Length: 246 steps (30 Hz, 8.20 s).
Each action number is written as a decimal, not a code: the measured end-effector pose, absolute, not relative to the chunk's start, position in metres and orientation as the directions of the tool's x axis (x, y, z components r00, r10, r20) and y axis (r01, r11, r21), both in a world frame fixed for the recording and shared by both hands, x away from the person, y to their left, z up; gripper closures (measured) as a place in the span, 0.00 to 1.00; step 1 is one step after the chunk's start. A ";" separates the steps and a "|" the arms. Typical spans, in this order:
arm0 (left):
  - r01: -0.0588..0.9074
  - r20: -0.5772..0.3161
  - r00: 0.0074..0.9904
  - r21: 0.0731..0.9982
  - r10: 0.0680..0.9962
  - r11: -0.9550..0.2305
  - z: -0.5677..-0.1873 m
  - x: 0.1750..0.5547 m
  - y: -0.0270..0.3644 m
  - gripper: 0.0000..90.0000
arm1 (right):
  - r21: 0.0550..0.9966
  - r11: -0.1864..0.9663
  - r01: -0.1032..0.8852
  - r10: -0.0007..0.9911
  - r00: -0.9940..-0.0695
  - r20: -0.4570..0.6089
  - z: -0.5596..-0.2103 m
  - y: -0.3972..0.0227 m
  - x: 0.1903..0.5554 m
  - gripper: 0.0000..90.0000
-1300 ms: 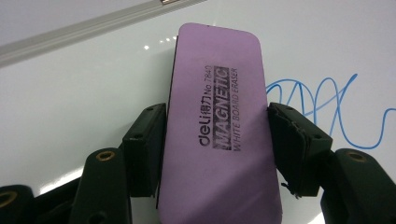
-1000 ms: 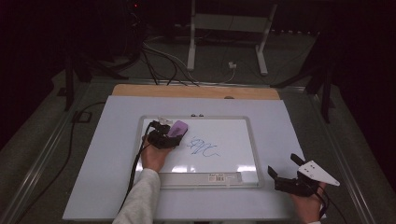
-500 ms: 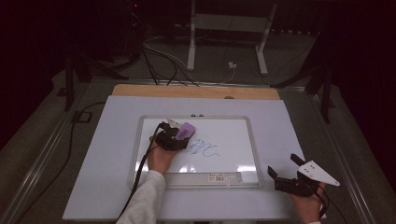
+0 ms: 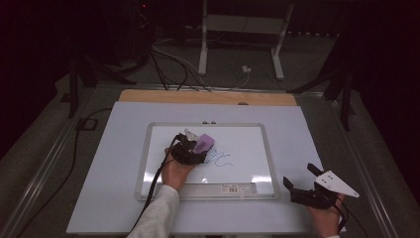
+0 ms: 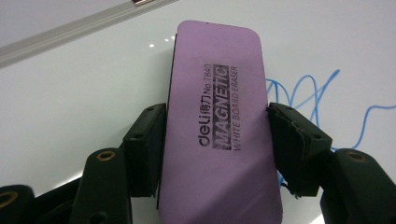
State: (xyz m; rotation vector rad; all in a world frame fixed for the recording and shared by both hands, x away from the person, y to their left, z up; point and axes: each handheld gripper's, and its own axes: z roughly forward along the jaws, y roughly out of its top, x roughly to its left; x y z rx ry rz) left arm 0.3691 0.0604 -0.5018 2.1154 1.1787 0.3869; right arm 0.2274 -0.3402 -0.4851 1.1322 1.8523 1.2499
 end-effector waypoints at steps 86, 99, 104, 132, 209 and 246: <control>0.613 -0.031 0.613 0.648 0.789 -0.451 -0.497 0.355 0.020 0.46 | 0.934 0.185 0.307 0.900 -0.434 -0.035 -0.486 -0.342 0.227 0.01; 0.636 -0.074 0.595 0.651 0.800 -0.413 -0.499 0.365 0.024 0.46 | 0.934 0.179 0.310 0.903 -0.429 -0.030 -0.486 -0.343 0.227 0.01; 0.637 -0.092 0.618 0.640 0.781 -0.429 -0.498 0.359 0.019 0.46 | 0.932 0.183 0.313 0.901 -0.432 -0.032 -0.486 -0.342 0.228 0.01; 0.581 -0.068 0.693 0.642 0.718 -0.500 -0.497 0.342 -0.004 0.46 | 0.934 0.185 0.307 0.901 -0.432 -0.037 -0.485 -0.341 0.226 0.01; 0.651 -0.098 0.514 0.692 0.852 -0.313 -0.480 0.371 0.016 0.46 | 0.933 0.180 0.310 0.904 -0.426 -0.033 -0.486 -0.345 0.227 0.01; 0.635 -0.106 0.458 0.734 0.882 -0.242 -0.470 0.357 0.059 0.46 | 0.934 0.174 0.313 0.908 -0.417 -0.029 -0.485 -0.347 0.224 0.01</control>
